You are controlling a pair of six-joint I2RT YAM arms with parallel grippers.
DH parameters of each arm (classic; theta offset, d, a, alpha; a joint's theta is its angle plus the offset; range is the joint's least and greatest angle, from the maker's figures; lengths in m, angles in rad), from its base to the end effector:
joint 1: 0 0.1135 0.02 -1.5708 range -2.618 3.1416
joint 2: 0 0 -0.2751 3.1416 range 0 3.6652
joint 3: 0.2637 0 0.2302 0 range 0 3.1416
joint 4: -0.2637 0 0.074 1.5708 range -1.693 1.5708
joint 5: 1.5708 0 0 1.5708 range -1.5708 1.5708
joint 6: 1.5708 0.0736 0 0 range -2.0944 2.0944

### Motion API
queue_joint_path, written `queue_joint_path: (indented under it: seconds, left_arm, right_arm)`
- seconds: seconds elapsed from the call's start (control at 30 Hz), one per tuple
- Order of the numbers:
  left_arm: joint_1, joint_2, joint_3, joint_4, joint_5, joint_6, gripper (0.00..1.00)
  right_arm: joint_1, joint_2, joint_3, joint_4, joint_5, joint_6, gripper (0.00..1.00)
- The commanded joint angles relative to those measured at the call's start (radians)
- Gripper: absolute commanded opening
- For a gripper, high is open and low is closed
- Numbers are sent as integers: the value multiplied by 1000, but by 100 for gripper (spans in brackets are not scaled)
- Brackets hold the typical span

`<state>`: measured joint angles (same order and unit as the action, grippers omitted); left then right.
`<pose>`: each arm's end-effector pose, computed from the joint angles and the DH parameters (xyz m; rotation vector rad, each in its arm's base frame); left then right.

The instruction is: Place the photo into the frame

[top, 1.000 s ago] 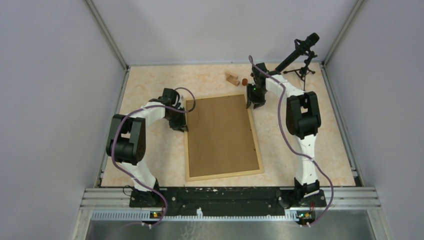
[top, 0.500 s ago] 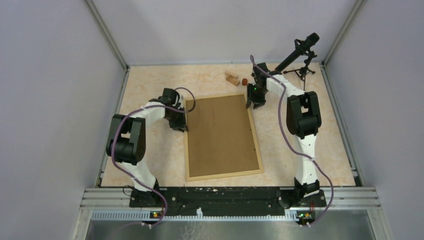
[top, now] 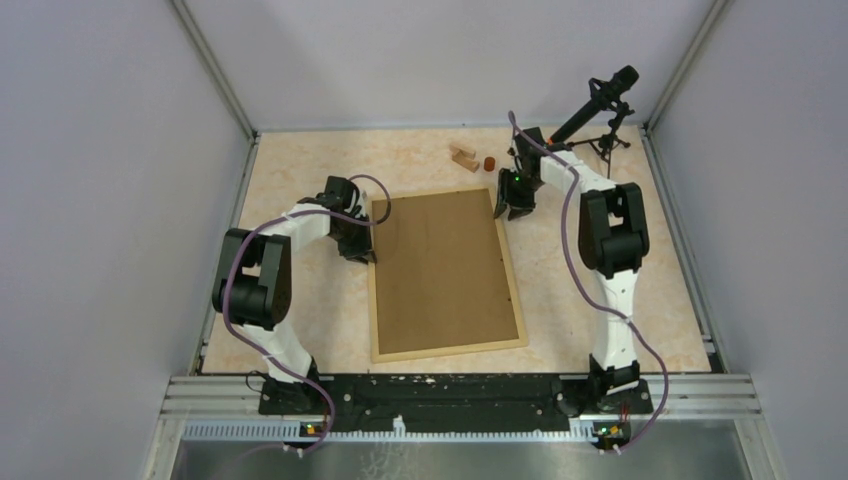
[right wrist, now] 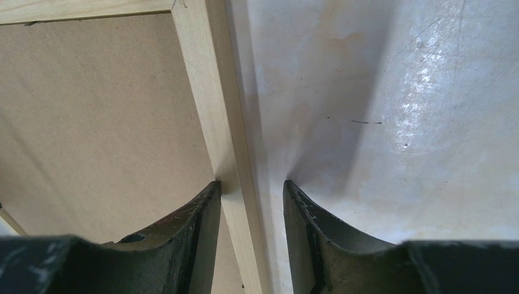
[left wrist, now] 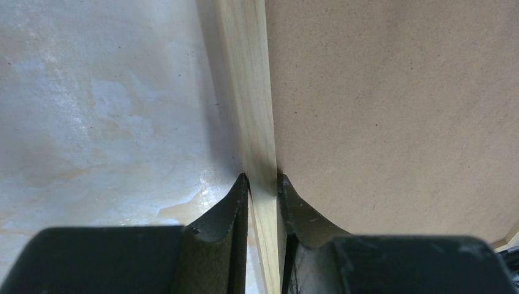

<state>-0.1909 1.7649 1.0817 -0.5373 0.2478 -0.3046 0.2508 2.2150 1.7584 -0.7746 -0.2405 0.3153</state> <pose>0.3237 -0.0809 0.1531 -0.0984 2.8256 -0.4639 0.4409 0.1310 0.1522 0.0329 2.8466 0.4665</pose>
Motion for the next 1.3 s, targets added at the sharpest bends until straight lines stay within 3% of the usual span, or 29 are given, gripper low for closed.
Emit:
queue_joint_path:
  seconds: [0.0,0.4,0.7,1.1,1.2,1.27]
  left_arm:
    - [3,20,-8,7,-35,21,0]
    - [4,16,-9,5,-41,22,0]
    - [4,20,-8,7,-33,24,0]
    - [2,22,-6,8,-9,35,0]
    - [2,20,-4,9,-6,35,0]
    - [2,19,-5,11,-4,35,0]
  right_arm:
    - [6,-2,-15,-38,147,-24,41]
    - [25,102,68,-124,431,8,40]
    - [49,182,106,-154,425,5,40]
    - [74,263,181,-180,319,-3,42]
    - [75,261,176,-154,192,-4,43]
    - [75,247,153,-96,-11,-8,45]
